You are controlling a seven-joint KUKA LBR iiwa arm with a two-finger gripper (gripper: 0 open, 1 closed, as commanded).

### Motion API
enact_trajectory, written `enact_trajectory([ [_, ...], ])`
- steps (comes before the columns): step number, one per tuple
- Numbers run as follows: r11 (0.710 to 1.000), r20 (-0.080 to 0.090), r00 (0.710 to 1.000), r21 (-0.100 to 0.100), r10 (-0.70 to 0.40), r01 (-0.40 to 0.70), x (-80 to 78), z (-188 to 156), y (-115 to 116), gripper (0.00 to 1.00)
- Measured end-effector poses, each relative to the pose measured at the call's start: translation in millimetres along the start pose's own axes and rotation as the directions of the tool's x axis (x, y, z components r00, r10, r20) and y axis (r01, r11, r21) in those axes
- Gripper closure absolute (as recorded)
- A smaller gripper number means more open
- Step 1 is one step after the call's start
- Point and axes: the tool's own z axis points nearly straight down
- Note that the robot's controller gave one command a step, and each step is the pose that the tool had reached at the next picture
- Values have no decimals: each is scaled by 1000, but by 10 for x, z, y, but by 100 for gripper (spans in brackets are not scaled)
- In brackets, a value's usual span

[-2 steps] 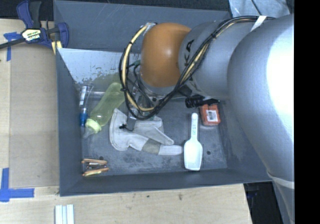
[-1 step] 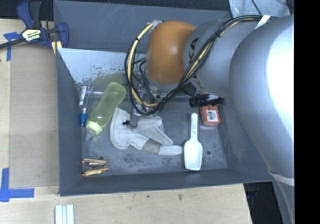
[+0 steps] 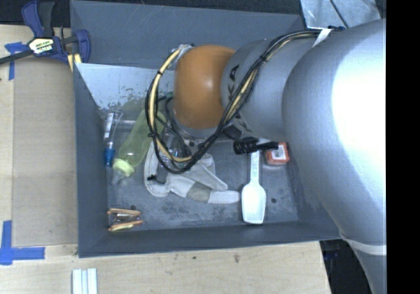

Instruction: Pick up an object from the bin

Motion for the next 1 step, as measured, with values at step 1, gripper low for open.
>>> enact_trajectory([
  [1,935,-1,935,-1,-354,354,-79,-54,189,0],
])
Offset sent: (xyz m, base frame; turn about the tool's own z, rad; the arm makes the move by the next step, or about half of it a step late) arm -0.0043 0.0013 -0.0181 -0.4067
